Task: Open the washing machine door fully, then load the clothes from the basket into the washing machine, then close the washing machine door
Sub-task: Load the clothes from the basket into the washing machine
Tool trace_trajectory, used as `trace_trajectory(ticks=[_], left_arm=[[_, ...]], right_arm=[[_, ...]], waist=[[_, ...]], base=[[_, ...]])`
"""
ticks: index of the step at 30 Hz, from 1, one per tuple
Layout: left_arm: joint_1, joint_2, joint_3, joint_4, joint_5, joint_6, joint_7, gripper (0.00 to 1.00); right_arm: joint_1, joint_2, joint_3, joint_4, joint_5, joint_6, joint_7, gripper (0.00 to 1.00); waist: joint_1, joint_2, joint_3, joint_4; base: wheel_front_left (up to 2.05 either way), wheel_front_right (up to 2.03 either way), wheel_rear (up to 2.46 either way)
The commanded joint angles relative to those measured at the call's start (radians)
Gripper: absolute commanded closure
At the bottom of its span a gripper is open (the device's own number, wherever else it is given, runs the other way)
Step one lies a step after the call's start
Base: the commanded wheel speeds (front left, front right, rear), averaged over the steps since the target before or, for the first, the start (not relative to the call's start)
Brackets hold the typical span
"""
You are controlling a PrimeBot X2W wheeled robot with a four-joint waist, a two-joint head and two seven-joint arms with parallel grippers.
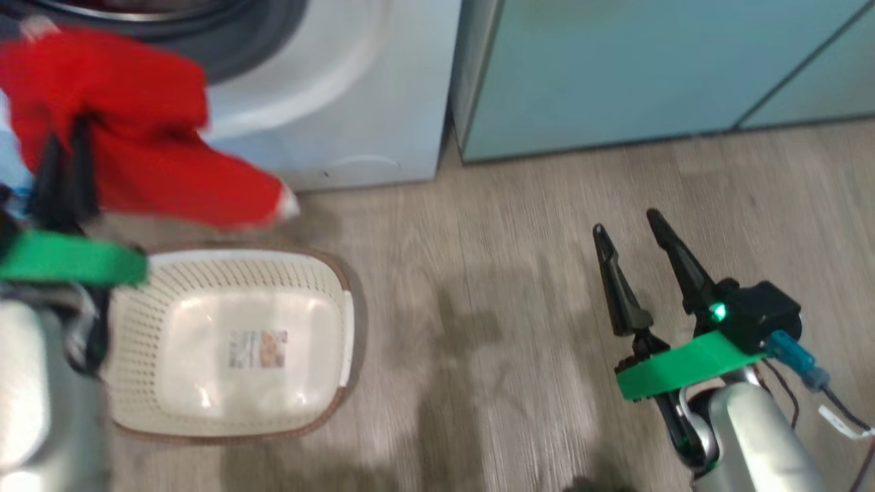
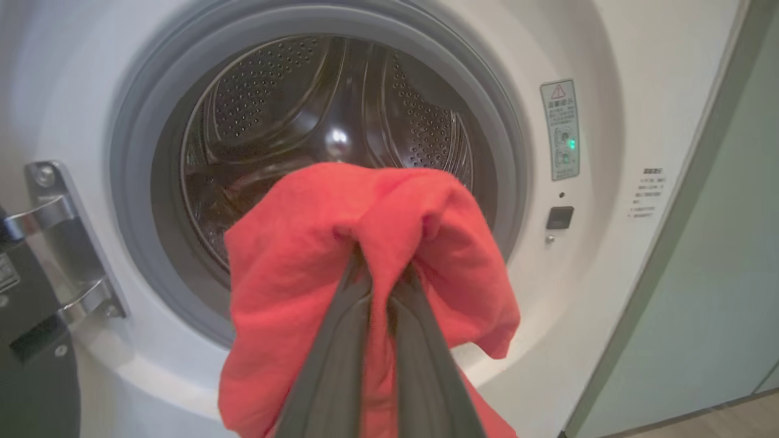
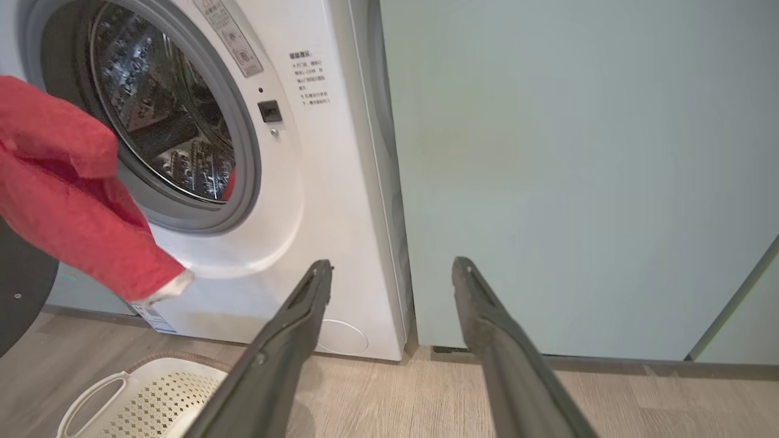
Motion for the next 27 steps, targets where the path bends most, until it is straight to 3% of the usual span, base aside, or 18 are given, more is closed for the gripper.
trace_trajectory(ticks=[1, 7, 13, 14, 16, 27], left_arm=[[-0.077, 0.06, 0.04, -0.022, -0.01, -0.001, -0.012, 1.0], [-0.308, 0.204, 0.024, 0.081, -0.074, -0.001, -0.012, 1.0], [-0.588, 0.373, -0.063, 0.204, -0.124, -0.001, 0.046, 1.0], [-0.588, 0.373, -0.063, 0.204, -0.124, -0.001, 0.046, 1.0], [-0.723, 0.446, -0.116, 0.259, -0.137, -0.001, 0.087, 1.0], [-1.12, 0.599, -0.309, 0.449, -0.137, -0.001, 0.138, 1.0]], right_arm=[[-0.033, -0.001, 0.026, -0.038, 0.012, 0.0, -0.009, 0.0], [-0.071, -0.001, 0.044, -0.06, 0.047, 0.0, -0.009, 0.0], [-0.101, -0.001, 0.064, -0.082, 0.094, 0.0, -0.009, 0.0], [-0.101, -0.001, 0.064, -0.082, 0.094, 0.0, -0.009, 0.0], [-0.114, -0.001, 0.08, -0.089, 0.122, 0.0, -0.009, 0.0], [-0.144, -0.001, 0.162, -0.11, 0.204, 0.0, -0.009, 0.0]], waist=[[0.0, 0.0, 0.088, -0.042], [0.0, 0.0, 0.215, -0.093], [0.0, 0.0, 0.33, -0.151], [0.0, 0.0, 0.33, -0.151], [0.0, 0.0, 0.379, -0.182], [0.0, 0.0, 0.506, -0.281]], base=[[0.0, 0.0, 0.0], [0.0, 0.0, 0.0], [0.0, 0.0, 0.0], [0.0, 0.0, 0.0], [0.0, 0.0, 0.0], [0.0, 0.0, 0.0]])
